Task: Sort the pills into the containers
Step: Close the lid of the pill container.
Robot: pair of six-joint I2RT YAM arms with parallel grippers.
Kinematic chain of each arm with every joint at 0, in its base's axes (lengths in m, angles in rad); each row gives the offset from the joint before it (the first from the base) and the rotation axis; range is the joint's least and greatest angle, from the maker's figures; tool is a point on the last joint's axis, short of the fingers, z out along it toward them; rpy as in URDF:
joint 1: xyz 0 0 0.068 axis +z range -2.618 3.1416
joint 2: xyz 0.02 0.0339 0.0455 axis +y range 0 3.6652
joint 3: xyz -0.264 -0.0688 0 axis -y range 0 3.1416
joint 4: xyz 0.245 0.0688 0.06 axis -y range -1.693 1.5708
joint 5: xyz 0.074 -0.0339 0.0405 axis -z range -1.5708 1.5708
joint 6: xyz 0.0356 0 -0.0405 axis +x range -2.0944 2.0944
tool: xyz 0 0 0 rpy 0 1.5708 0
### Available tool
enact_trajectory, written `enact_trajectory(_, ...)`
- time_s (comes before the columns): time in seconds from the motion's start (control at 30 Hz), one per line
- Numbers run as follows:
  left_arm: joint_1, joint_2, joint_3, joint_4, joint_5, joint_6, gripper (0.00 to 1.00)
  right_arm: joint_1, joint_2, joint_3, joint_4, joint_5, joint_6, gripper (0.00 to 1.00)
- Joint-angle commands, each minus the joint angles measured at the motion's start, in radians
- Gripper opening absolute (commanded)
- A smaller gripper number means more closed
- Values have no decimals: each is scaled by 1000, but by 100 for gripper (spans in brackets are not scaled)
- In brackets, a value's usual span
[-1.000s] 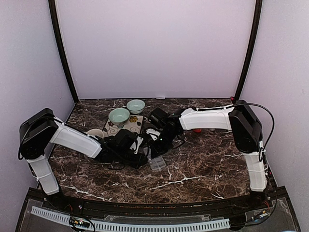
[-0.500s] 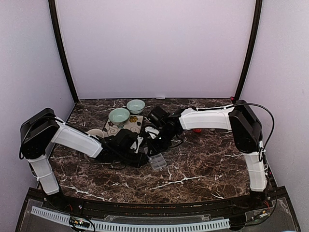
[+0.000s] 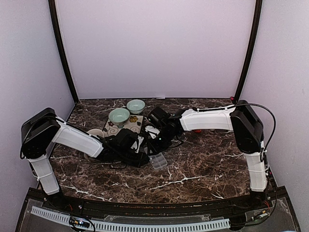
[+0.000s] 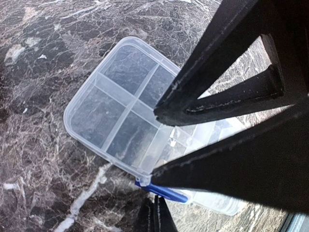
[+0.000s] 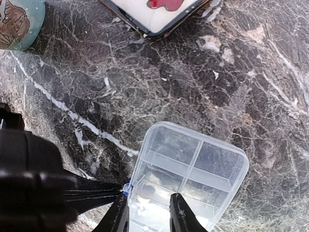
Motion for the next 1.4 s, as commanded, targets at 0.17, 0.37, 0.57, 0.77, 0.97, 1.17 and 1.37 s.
enact_trajectory(0.17,-7,39,20,-21,-12,16,0,28,7,-69,-76,60,-17,31)
enact_trajectory(0.37,-7,42,20,-21,-13,16,0,15,-22,-83,-62,82,-6,32)
enact_trajectory(0.57,-6,42,19,-21,-14,17,0,3,-45,-101,-53,98,0,33)
enact_trajectory(0.77,-5,42,21,-22,-15,17,0,-13,-68,-129,-41,117,9,34)
enact_trajectory(0.97,-5,42,22,-22,-14,17,0,-21,-76,-149,-34,129,12,35)
enact_trajectory(1.17,-5,44,23,-20,-14,15,0,-29,-79,-160,-32,141,16,35)
enact_trajectory(1.37,-5,45,26,-20,-12,16,0,-33,-70,-175,-27,121,16,36)
